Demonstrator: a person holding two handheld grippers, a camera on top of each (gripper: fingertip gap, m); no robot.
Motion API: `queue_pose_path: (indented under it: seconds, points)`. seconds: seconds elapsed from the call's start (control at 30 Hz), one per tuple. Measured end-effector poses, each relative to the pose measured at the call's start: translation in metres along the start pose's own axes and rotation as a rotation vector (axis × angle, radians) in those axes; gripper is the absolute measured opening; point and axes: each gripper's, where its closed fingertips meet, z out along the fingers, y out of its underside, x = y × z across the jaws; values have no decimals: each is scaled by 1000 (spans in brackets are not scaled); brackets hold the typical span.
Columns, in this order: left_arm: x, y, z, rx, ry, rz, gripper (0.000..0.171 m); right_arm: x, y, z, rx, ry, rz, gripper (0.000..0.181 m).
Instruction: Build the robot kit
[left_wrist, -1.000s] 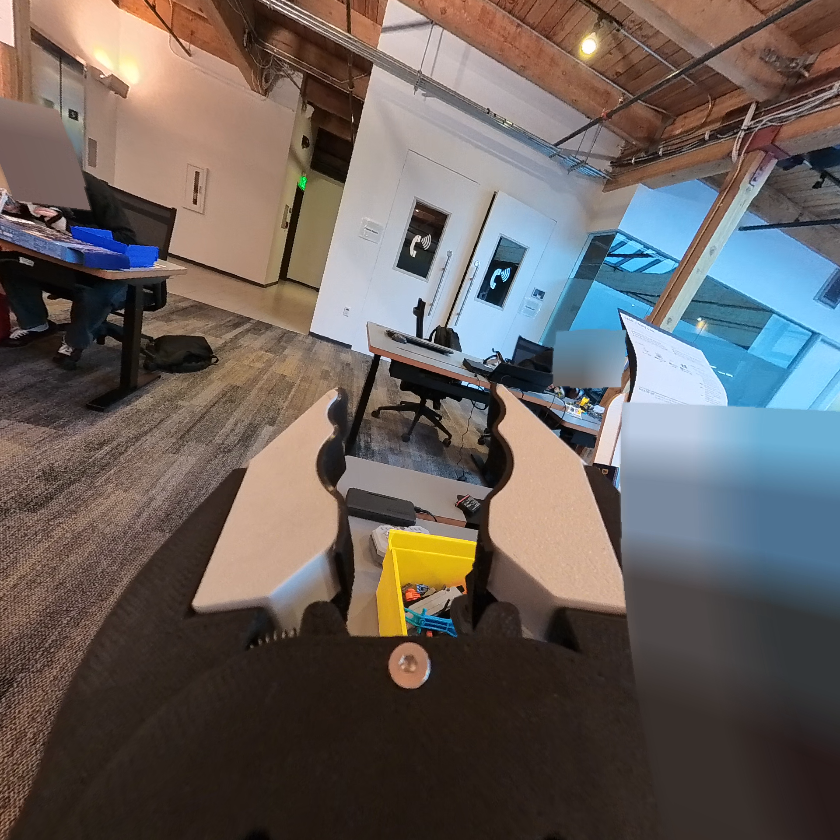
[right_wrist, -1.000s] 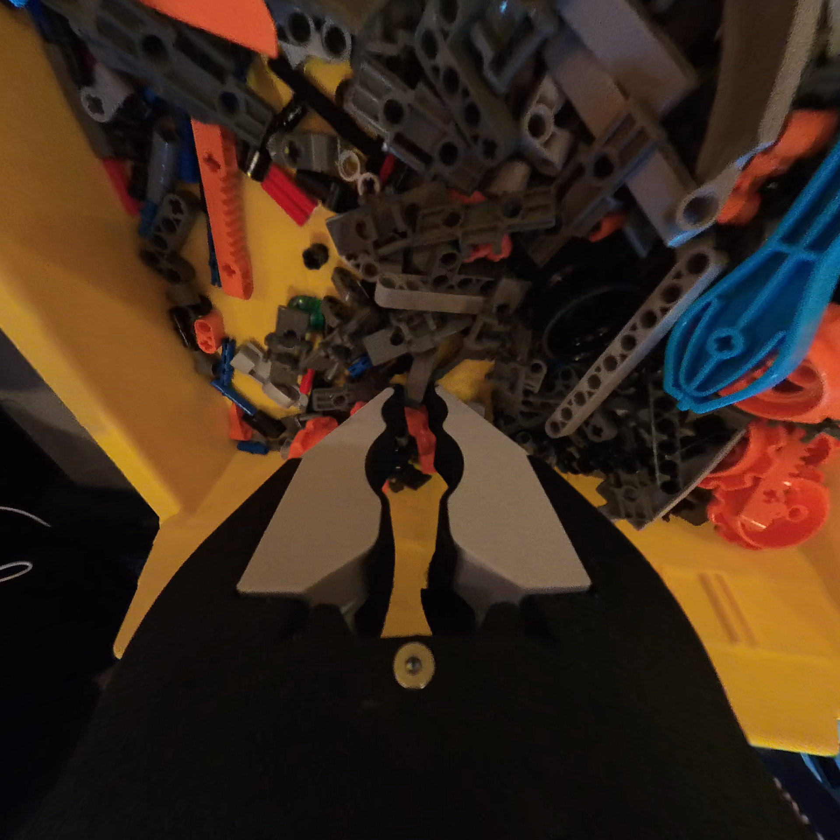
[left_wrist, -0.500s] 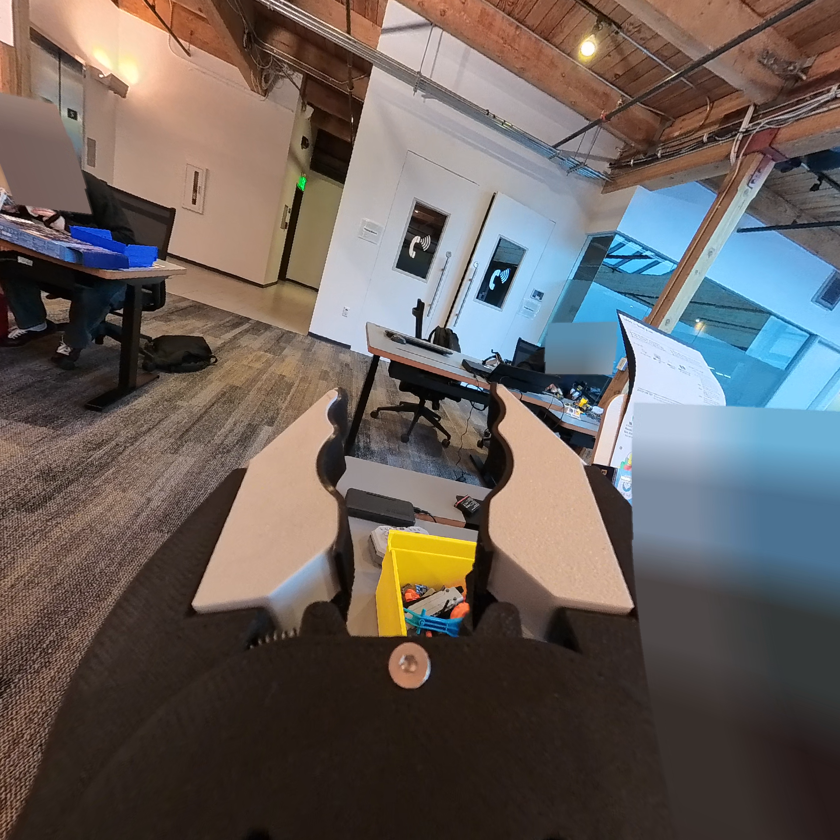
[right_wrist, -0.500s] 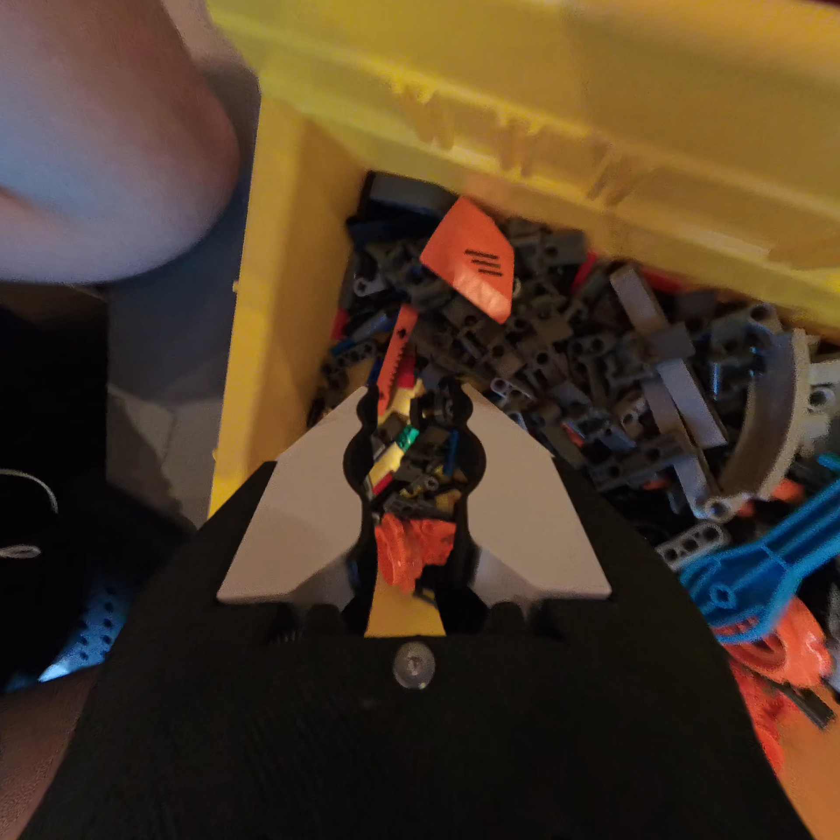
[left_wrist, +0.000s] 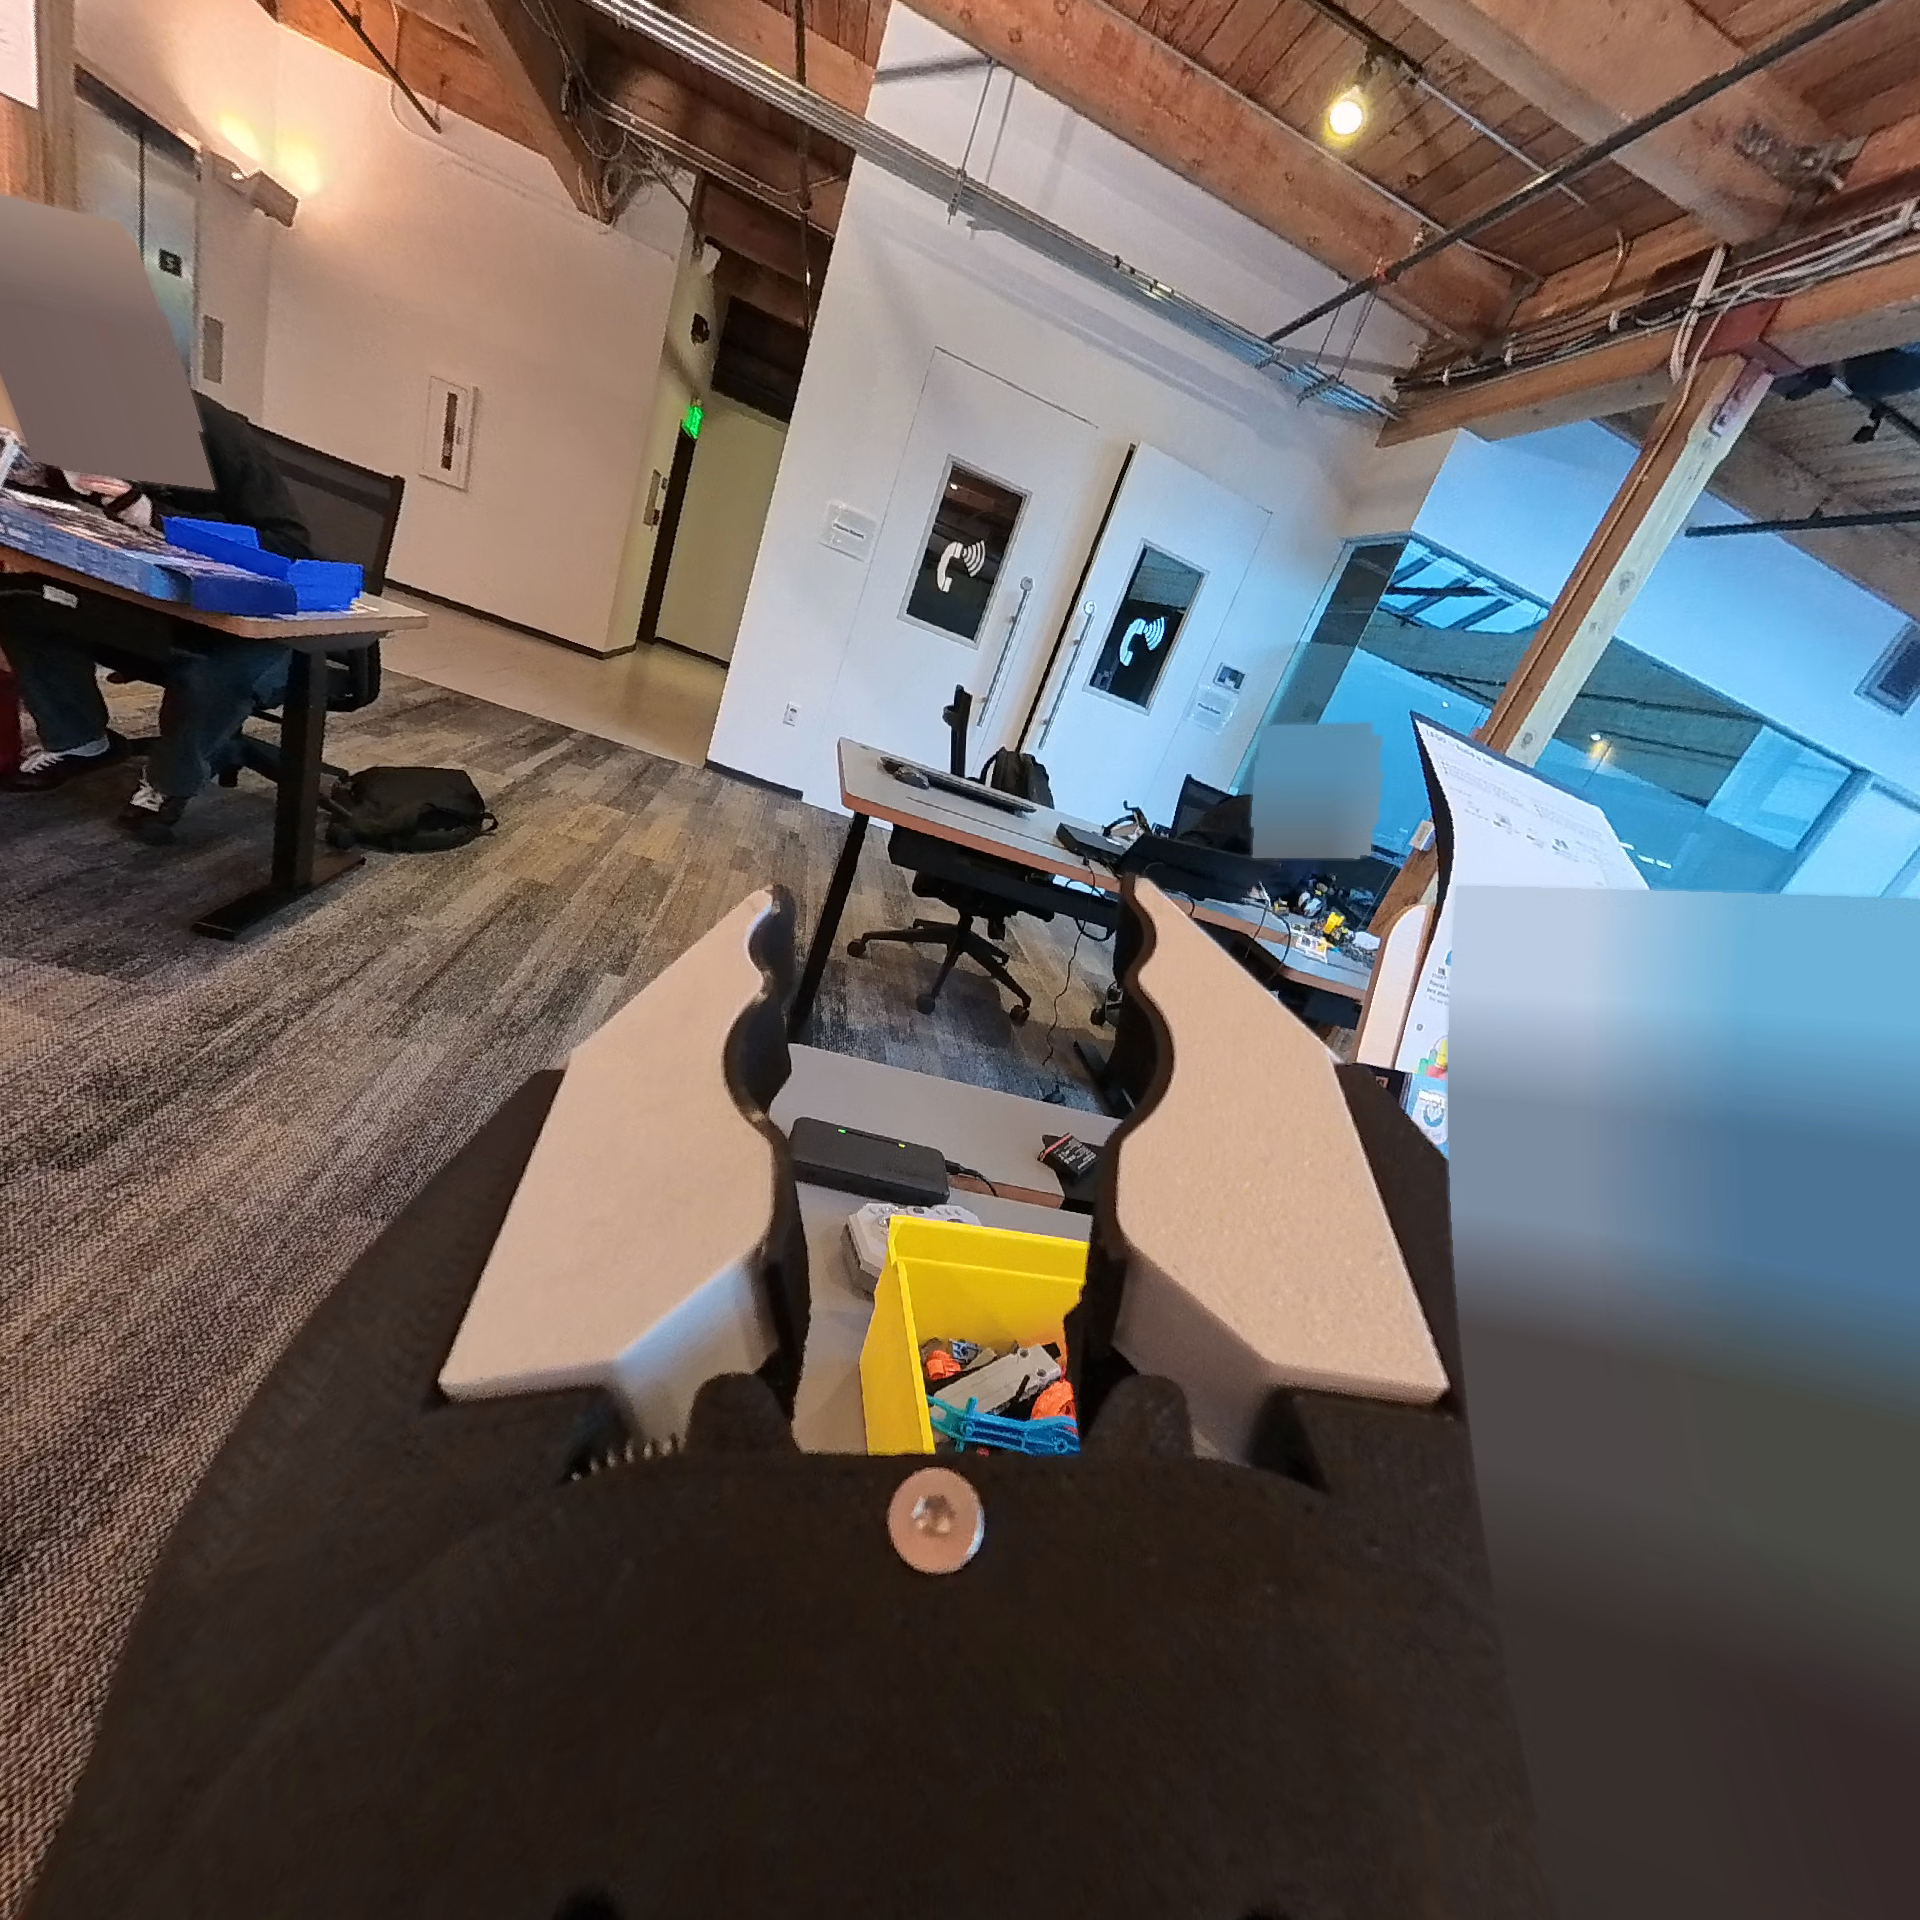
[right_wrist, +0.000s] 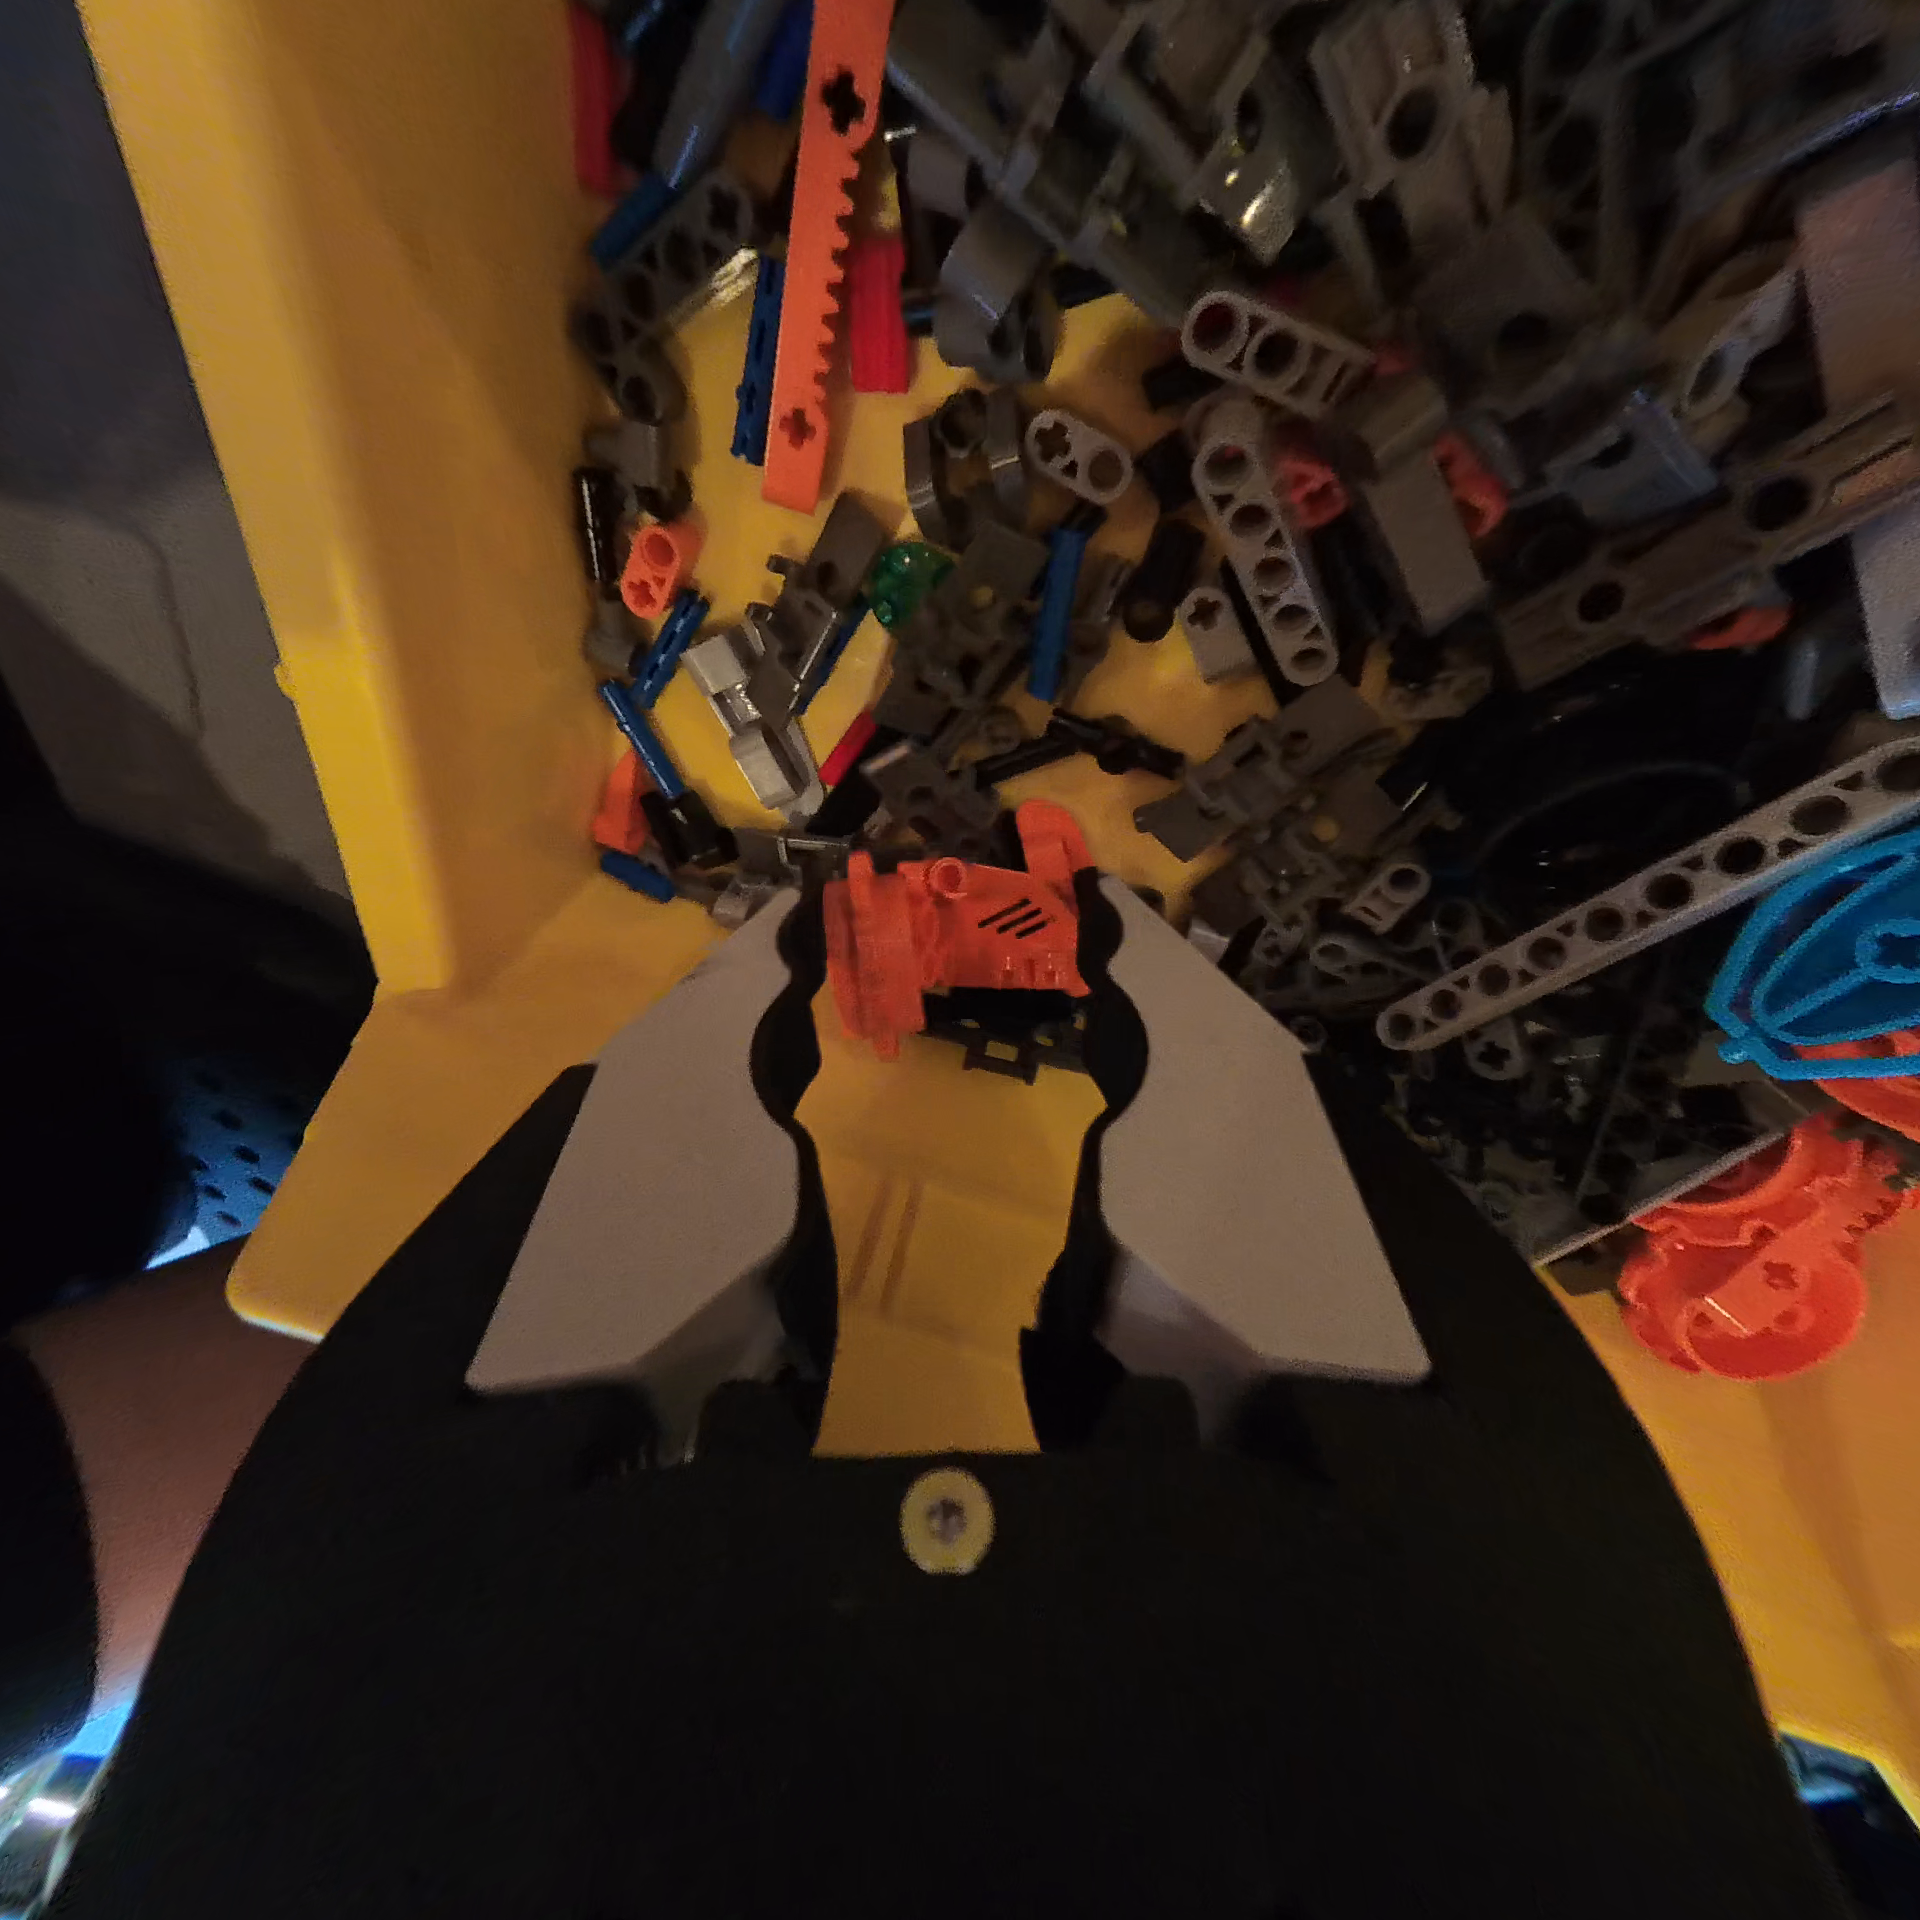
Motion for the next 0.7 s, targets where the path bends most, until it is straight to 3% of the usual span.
queue_pose_path:
  seconds: [0.23,0.27,0.3,0.5,0.7]
  points:
    - [1,0,-1,2,2,5,59,4,3,-5,-17,68,9,42]
    - [1,-1,-1,3,2,3,59,7,4,-7,-16,86,9,37]
    - [1,-1,-1,3,3,1,59,4,3,-10,-6,71,5,11]
    - [1,0,-1,-1,4,4,59,15,6,-18,33,104,29,10]
    - [1,-1,-1,3,3,2,59,36,-13,-46,254,141,88,10]
